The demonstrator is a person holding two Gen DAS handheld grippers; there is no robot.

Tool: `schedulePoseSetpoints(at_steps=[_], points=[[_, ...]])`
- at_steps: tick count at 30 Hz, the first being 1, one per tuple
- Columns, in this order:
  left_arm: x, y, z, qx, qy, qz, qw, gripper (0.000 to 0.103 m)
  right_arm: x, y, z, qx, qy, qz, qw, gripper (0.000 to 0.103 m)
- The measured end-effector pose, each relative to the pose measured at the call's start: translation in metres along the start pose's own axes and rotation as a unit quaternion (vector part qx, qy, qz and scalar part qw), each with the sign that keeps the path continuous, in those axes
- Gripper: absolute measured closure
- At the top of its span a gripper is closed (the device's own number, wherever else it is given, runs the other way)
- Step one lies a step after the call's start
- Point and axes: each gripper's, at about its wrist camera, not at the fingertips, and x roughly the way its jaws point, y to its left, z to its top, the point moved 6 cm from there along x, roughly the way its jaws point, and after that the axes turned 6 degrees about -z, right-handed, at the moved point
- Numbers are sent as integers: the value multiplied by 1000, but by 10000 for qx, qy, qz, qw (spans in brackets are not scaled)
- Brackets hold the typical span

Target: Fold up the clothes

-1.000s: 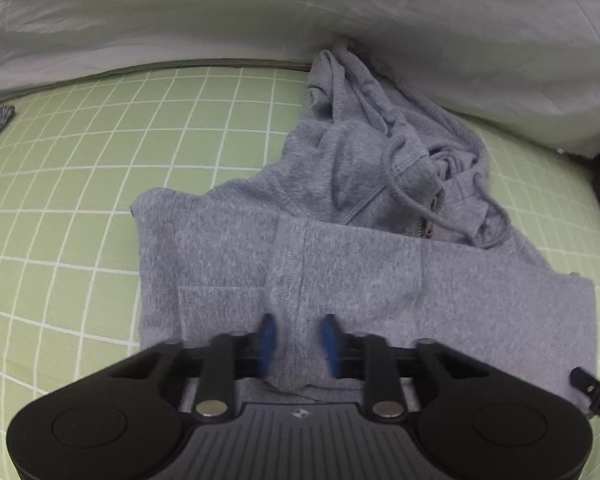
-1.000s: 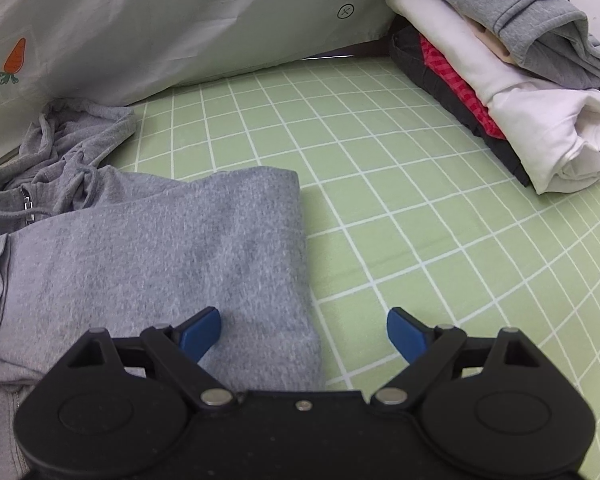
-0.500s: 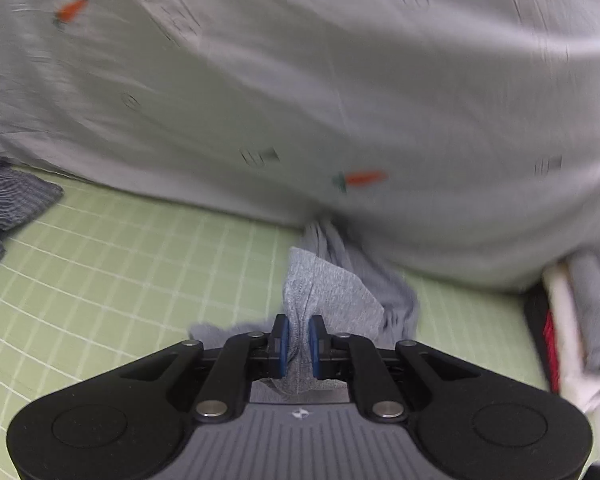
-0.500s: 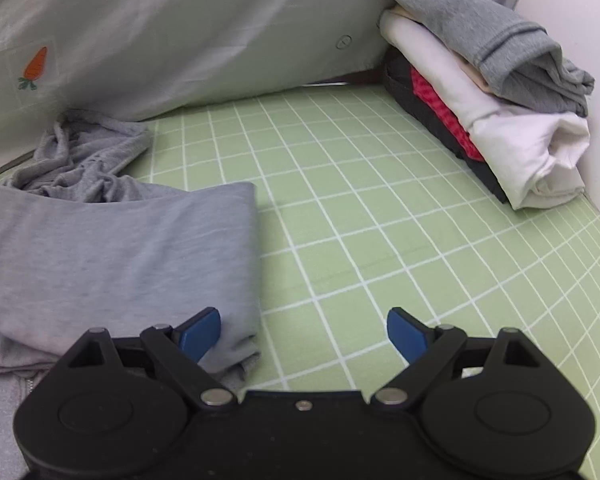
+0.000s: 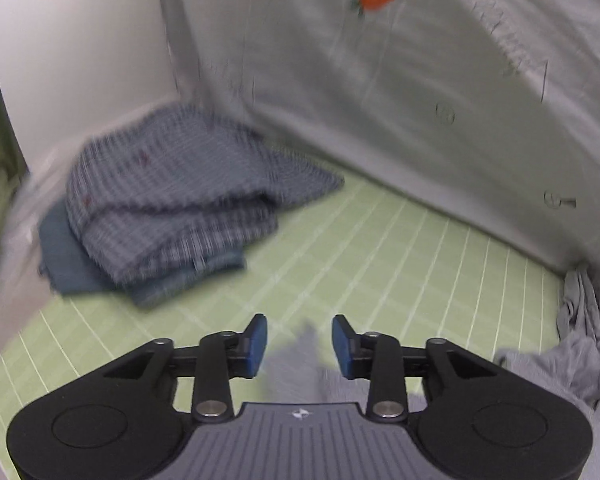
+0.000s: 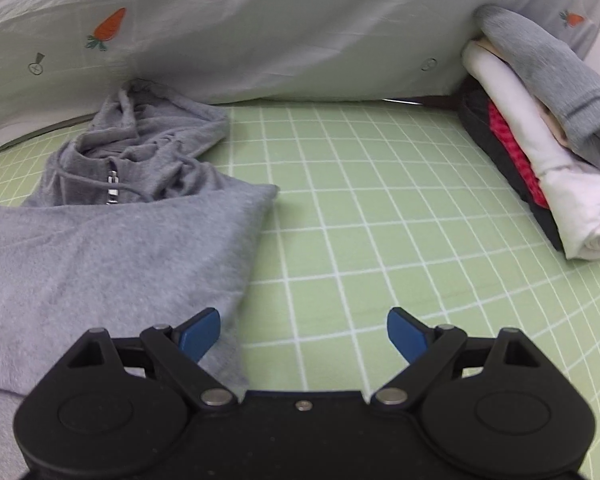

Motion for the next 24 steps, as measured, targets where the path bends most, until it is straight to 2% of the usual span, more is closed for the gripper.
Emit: schedulePoseSetpoints(at_steps=[1,3,5,7,9,13,15,17,20,21,22,23,24], points=[[8,1,-9,7,178,-81,9998,49,1,5,2,-32,3,20,10000,12],[21,1,-26,87,388,8,9992,44,5,14,4,-104,34,62,9999,11],[32,7,-37,84,540,208,9983,43,9,24,5,-155,101,129,9997,11],[40,17,-49,32,669,393,9970,37,16,30,5,-173,205,150,9995,11],[47,29,-55,-45,729,510,9960,31,22,34,3,-187,313,122,9993,10],[60,50,-59,-224,846,676,9939,27,28,35,3,-144,419,47,9990,4],[64,57,-60,-449,832,656,9934,22,29,34,3,-111,452,14,9989,3],[65,62,-61,-710,806,556,9927,22,30,35,4,-83,476,-35,9988,2],[66,62,-61,-778,737,515,9929,21,29,36,4,-134,467,-111,9988,1],[66,60,-60,-725,716,494,9936,26,29,37,4,-162,457,-136,9987,1],[66,58,-59,-649,656,506,9945,42,28,37,4,-190,448,-154,9987,1],[65,57,-58,-570,621,486,9953,53,28,38,5,-215,437,-165,9987,1],[64,55,-57,-491,589,462,9960,75,27,37,4,-213,422,-167,9987,1]])
